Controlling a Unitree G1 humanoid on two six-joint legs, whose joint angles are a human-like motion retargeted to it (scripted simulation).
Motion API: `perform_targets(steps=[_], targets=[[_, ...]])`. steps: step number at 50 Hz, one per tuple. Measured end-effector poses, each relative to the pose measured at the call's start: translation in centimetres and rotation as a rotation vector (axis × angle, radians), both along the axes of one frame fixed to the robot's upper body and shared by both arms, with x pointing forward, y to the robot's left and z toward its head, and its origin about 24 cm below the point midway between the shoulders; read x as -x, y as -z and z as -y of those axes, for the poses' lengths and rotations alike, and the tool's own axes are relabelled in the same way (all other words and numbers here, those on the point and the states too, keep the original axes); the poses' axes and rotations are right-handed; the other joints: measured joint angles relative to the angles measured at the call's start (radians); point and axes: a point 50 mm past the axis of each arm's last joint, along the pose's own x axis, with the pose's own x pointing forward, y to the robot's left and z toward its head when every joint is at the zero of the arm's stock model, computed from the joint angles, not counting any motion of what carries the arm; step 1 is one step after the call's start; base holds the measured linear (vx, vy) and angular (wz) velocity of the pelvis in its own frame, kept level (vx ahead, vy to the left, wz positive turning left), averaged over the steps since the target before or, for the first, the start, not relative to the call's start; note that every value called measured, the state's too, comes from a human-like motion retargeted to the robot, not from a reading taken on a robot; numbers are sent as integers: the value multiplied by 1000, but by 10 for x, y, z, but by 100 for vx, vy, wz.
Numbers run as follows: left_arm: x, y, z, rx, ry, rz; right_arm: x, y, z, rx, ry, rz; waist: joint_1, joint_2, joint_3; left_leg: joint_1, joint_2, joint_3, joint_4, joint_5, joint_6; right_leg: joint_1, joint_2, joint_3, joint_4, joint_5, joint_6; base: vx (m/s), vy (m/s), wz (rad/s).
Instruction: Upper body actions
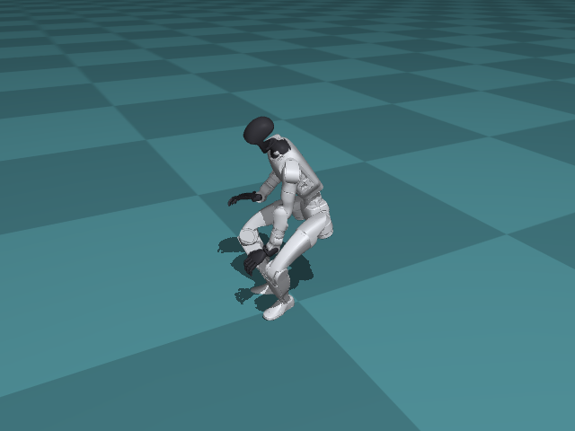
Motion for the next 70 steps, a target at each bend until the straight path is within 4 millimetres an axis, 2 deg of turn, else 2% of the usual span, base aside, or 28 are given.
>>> perform_targets(steps=[3,12,20,28,45,49,57,62,70], targets=[[1,-4,-17,-52,-65,32,-3,-15,-4,-18,-23,72,-21,-22,44,-25,-2,3,0,2,0,-27,3,2,-3,15,2,-10,-3,3],[10,-16,-67,-221,-183,95,3,-45,-17,-86,-82,249,-103,-84,79,-146,-33,18,-31,37,6,-165,0,16,-21,47,2,-7,-5,12],[24,-20,-104,-374,-275,83,18,-55,-22,-161,-88,365,-136,-115,79,-236,-44,30,-50,57,9,-266,3,27,-33,61,4,0,0,0],[39,-17,-128,-448,-353,34,30,-58,-28,-208,-103,424,-159,-137,79,-280,-42,27,-55,56,6,-301,18,20,-42,56,4,0,0,0],[65,-5,-155,-582,-428,-113,45,-55,-29,-275,-136,447,-193,-185,79,-289,-48,27,-48,48,7,-304,31,28,-45,57,20,0,0,0],[67,-1,-152,-565,-413,-97,46,-54,-28,-276,-128,446,-188,-182,79,-289,-50,27,-49,48,6,-304,31,28,-44,54,22,0,0,0],[69,11,-151,-455,-449,-265,44,-56,-27,-275,-128,449,-182,-172,79,-289,-52,24,-54,51,6,-304,33,28,-44,53,23,0,0,0],[65,12,-146,-367,-445,-260,40,-58,-29,-272,-128,447,-179,-166,79,-288,-53,21,-58,55,5,-304,34,27,-46,56,23,0,0,0],[49,7,-129,-343,-383,-199,28,-61,-26,-245,-113,429,-163,-138,79,-270,-55,19,-62,64,1,-295,30,31,-46,63,22,0,0,0]])
